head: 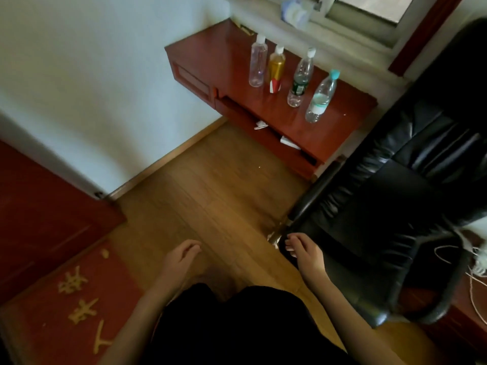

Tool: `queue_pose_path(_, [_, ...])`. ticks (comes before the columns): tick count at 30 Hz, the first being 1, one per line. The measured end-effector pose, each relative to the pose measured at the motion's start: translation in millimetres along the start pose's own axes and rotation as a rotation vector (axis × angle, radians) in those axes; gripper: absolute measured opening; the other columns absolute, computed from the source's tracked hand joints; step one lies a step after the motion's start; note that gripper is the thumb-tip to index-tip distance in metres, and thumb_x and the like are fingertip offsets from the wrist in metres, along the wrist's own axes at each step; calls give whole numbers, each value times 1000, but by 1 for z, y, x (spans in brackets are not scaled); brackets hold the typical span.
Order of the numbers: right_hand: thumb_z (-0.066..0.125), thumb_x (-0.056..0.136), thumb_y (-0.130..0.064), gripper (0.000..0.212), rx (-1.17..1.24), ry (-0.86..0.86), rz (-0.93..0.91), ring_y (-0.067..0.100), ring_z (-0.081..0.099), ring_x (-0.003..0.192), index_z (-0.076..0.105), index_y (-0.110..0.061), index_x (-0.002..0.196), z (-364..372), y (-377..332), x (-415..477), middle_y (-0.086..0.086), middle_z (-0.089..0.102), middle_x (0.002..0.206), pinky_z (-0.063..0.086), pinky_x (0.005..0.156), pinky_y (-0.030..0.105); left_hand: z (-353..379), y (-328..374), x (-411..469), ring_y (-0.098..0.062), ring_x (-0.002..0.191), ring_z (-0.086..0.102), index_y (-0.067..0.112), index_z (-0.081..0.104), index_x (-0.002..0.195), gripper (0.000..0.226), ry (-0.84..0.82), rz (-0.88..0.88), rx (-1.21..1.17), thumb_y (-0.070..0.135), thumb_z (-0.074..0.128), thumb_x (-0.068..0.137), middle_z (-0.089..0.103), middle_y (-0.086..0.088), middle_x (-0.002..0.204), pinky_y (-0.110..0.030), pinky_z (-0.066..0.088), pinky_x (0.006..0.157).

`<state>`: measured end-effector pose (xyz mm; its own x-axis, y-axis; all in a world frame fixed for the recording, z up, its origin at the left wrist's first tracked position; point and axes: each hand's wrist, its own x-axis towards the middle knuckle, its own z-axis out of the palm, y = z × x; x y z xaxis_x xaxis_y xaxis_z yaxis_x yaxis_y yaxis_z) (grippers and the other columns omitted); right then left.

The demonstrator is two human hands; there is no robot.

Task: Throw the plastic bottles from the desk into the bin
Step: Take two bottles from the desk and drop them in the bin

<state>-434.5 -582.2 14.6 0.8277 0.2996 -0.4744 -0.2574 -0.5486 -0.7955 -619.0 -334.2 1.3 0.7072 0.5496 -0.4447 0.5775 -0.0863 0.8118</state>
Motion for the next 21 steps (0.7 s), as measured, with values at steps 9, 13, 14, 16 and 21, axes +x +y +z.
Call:
queue_pose_path(9, [51, 98, -28, 17, 19, -15, 11, 20, 67, 92, 64, -31, 88, 34, -78, 151, 2, 70, 93, 55, 81, 34, -28, 27, 152, -23, 91, 65, 27, 63, 88, 20, 2, -66, 31, 13, 52, 96, 69, -4, 93, -15, 48, 69])
queue_pose_path(13, [51, 98, -24, 20, 71, 67, 75, 26, 68, 91, 67, -26, 85, 43, -108, 198, 8, 71, 90, 54, 88, 46, -57, 83, 251, -10, 94, 64, 30, 64, 100, 14, -140, 59, 212, 28, 50, 97, 68, 9, 99, -21, 47, 73])
queue_pose_path(14, [52, 98, -24, 21, 91, 92, 95, 27, 68, 90, 67, -25, 85, 44, -115, 208, 9, 72, 89, 54, 89, 49, -63, 102, 274, -6, 93, 63, 29, 64, 103, 15, -163, 103, 253, 29, 49, 97, 67, 11, 99, -21, 47, 74])
queue_pose_path(16, [52, 98, -24, 20, 121, 151, 133, 27, 69, 88, 68, -24, 85, 44, -131, 226, 9, 73, 88, 54, 88, 51, -69, 142, 318, -2, 92, 62, 30, 62, 104, 15, -230, 176, 310, 29, 48, 97, 66, 14, 98, -20, 47, 75])
queue_pose_path(21, [50, 99, -24, 19, 186, 327, 184, 17, 66, 81, 68, -18, 93, 40, -164, 261, 3, 71, 91, 48, 56, 13, -60, 222, 414, -3, 99, 59, 26, 59, 113, 21, -408, 286, 415, 32, 47, 98, 64, 11, 107, -20, 47, 82])
